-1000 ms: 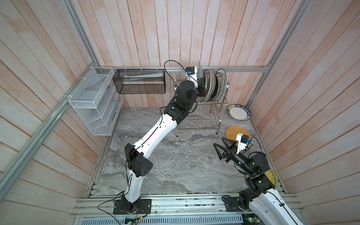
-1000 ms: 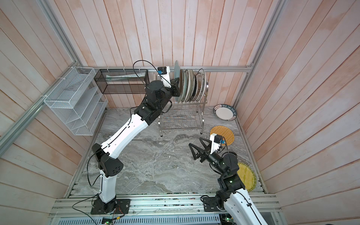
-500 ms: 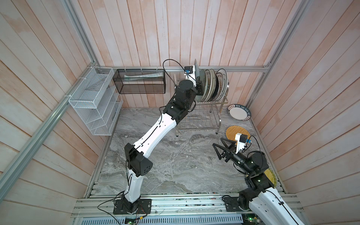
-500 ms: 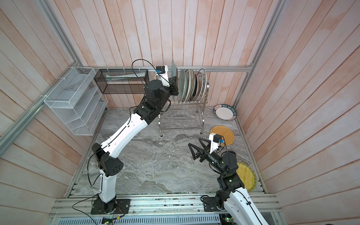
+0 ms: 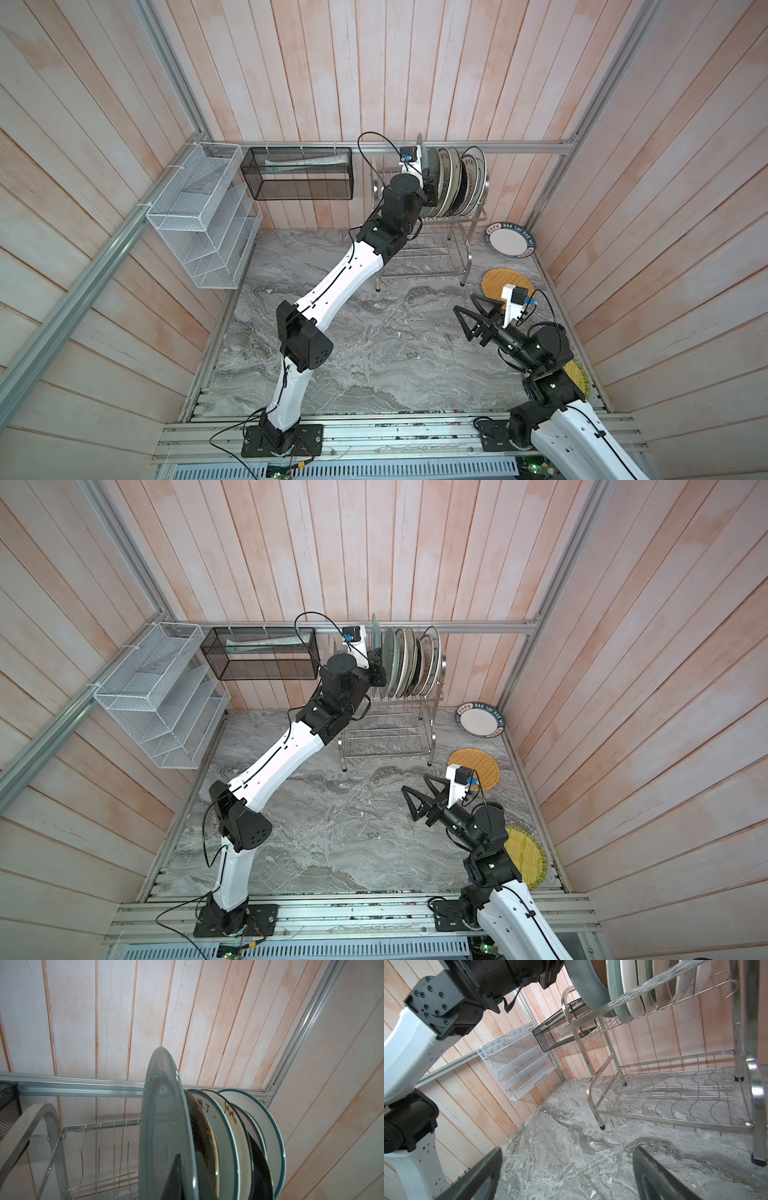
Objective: Load plates into a dish rack
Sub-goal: Place the plate on the dish rack.
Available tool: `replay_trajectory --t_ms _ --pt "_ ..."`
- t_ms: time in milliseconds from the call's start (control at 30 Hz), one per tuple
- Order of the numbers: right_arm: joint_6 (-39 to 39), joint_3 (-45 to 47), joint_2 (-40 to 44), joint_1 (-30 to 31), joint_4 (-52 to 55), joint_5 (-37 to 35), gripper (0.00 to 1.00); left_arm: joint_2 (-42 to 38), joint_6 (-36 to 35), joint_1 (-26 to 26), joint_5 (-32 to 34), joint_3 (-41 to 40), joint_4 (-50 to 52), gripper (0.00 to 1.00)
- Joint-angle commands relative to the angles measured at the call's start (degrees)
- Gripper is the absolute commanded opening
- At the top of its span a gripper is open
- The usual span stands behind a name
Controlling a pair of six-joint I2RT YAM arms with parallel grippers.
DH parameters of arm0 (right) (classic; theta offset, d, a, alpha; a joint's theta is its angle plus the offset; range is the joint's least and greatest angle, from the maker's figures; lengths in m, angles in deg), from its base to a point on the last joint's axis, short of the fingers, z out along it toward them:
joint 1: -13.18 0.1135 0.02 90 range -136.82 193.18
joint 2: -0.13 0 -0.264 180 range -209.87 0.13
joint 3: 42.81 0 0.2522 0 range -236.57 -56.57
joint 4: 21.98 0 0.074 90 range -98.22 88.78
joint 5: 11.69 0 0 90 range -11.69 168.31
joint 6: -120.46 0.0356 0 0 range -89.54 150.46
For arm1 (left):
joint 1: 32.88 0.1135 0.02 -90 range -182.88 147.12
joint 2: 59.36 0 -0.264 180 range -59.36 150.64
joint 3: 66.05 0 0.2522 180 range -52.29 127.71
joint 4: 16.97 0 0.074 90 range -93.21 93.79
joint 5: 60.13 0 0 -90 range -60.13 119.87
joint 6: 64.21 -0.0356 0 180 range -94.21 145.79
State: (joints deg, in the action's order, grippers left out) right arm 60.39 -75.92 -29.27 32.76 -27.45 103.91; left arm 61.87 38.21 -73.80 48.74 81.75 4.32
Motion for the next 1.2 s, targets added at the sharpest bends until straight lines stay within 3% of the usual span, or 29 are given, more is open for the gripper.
replay_trajectory --t_ms 0,667,733,867,1000,1167 --pt "-0.2 0.5 0.5 0.1 0.6 0.3 0.98 -0.4 -0.6 0.1 2.4 3.7 -6.8 0.0" --pt "0.1 -0.3 0.6 0.1 1.8 0.0 0.98 1.1 -7.7 -1.3 3.5 -1.5 -10.2 0.0" --pt "0.2 -0.4 0.6 0.1 1.9 0.0 0.98 1.2 -7.7 -1.4 3.1 -1.7 -10.5 0.07" --pt "0.1 -0.6 0.8 0.1 2.3 0.0 0.98 1.3 -7.6 -1.5 1.7 -1.7 -11.0 0.12" --pt "0.2 -0.6 0.9 0.1 2.4 -0.2 0.98 1.5 -7.6 -1.5 1.3 -1.2 -11.0 0.26" --pt "0.2 -0.7 0.9 0.1 2.7 -0.2 0.98 1.2 -7.7 -1.6 1.5 -1.2 -11.0 0.26"
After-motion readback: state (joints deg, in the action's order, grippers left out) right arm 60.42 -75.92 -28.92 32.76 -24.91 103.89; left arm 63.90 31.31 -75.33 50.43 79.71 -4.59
